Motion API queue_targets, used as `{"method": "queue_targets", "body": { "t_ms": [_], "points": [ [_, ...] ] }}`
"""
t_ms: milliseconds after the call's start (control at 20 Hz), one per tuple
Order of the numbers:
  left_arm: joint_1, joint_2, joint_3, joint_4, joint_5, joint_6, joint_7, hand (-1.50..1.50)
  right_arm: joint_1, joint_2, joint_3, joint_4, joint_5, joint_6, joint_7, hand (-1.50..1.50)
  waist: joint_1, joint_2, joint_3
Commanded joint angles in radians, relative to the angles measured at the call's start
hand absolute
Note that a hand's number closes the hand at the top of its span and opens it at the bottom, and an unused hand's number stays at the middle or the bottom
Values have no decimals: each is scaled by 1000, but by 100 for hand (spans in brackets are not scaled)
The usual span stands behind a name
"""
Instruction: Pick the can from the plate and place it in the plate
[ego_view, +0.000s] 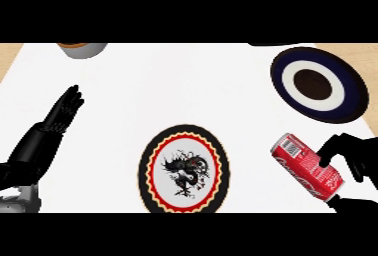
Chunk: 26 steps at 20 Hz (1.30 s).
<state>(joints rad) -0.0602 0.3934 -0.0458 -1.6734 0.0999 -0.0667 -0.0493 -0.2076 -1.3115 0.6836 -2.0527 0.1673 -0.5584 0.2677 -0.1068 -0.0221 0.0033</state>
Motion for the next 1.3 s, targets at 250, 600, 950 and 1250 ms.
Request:
{"method": "queue_targets", "body": {
  "t_ms": [250, 600, 950, 1250],
  "points": [
    [-64, -20, -36, -57, -12, -11, 76, 0, 235, -112, -270, 191, -294, -112, -297, 150, 68, 17, -1],
    [-91, -54, -41, 22, -45, -35, 7, 0, 218, 28, -427, 435, -453, 81, -499, 150, 100, 23, -3],
    [-163, -81, -39, 40, -36, -56, 42, 0, -20, 219, -466, 840, -396, 224, -622, 150, 135, 32, -2],
    [-148, -88, -41, 106, -79, -77, -28, 0, -232, 382, -410, 1151, -202, 210, -675, 150, 142, 34, -2]
  ]
}}
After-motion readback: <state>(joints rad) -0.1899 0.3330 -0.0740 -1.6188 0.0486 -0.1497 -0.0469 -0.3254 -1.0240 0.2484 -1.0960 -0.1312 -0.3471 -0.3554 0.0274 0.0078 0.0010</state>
